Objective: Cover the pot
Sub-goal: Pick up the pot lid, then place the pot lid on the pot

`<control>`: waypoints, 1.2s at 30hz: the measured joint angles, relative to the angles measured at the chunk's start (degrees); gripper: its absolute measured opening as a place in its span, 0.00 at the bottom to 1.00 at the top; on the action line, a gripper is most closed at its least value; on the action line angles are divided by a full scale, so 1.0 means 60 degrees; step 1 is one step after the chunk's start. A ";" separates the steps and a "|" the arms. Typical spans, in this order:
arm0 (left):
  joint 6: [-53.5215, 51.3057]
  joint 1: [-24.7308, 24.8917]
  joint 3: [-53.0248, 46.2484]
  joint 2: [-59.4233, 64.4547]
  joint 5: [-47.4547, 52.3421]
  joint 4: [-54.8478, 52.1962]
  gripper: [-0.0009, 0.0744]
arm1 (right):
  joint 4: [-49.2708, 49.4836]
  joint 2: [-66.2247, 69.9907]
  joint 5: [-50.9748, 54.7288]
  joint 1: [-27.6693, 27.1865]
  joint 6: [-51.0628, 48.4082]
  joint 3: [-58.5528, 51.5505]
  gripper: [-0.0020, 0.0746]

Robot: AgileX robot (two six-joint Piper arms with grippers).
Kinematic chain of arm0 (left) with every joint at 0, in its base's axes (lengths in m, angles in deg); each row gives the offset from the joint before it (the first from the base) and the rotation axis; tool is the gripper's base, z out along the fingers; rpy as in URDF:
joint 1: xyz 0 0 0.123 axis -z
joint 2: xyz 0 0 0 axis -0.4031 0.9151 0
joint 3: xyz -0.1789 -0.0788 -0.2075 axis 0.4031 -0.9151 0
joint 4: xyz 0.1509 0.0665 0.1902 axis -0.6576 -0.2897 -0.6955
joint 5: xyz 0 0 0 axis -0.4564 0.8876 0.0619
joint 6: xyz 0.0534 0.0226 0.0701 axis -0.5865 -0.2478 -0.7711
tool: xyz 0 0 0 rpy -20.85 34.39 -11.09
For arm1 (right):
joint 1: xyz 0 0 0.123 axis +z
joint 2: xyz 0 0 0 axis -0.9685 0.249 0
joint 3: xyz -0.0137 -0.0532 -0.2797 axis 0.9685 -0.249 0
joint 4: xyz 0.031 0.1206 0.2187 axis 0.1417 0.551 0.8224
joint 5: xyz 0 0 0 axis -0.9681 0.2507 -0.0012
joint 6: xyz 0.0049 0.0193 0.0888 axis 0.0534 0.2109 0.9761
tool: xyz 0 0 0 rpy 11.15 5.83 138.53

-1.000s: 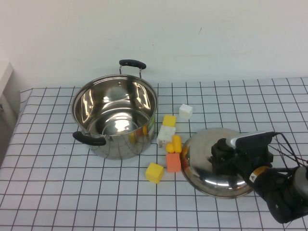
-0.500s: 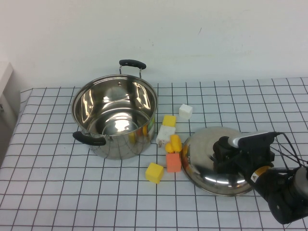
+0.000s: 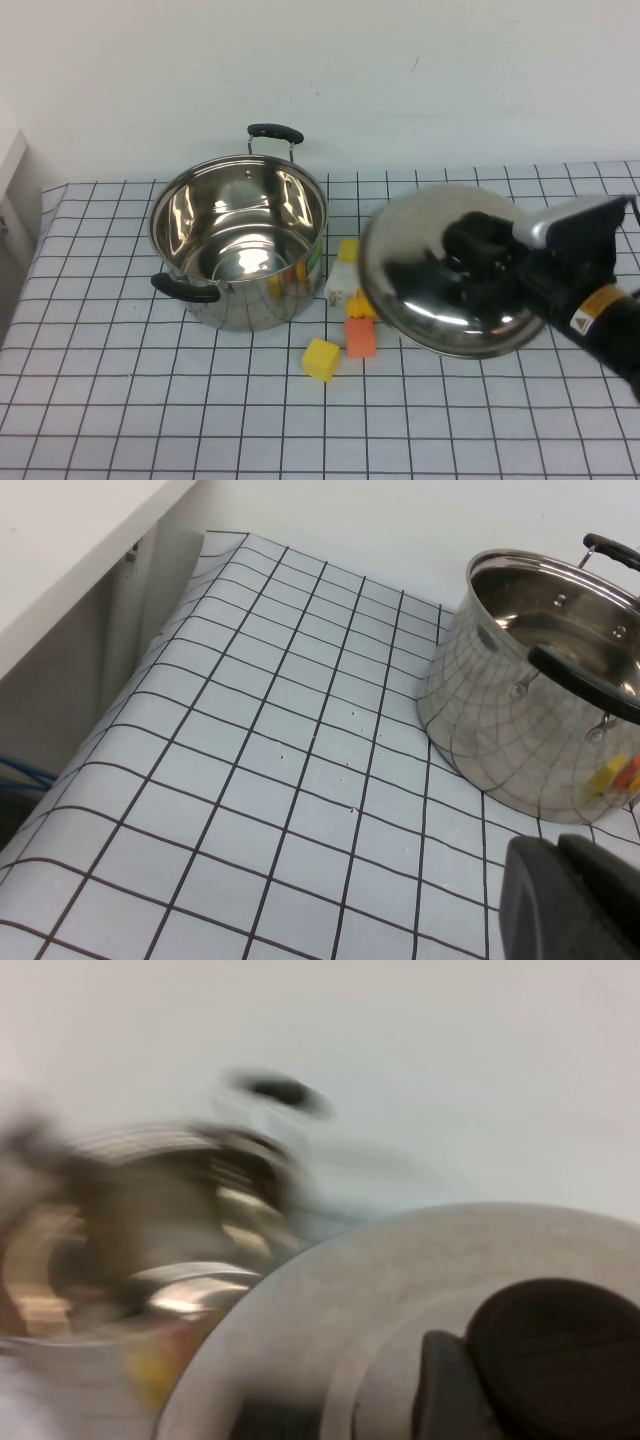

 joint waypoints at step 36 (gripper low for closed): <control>0.0000 0.0000 0.0000 0.0000 0.0000 0.0000 0.01 | -0.9255 0.4295 0.7199 0.2484 0.8194 1.1769 0.49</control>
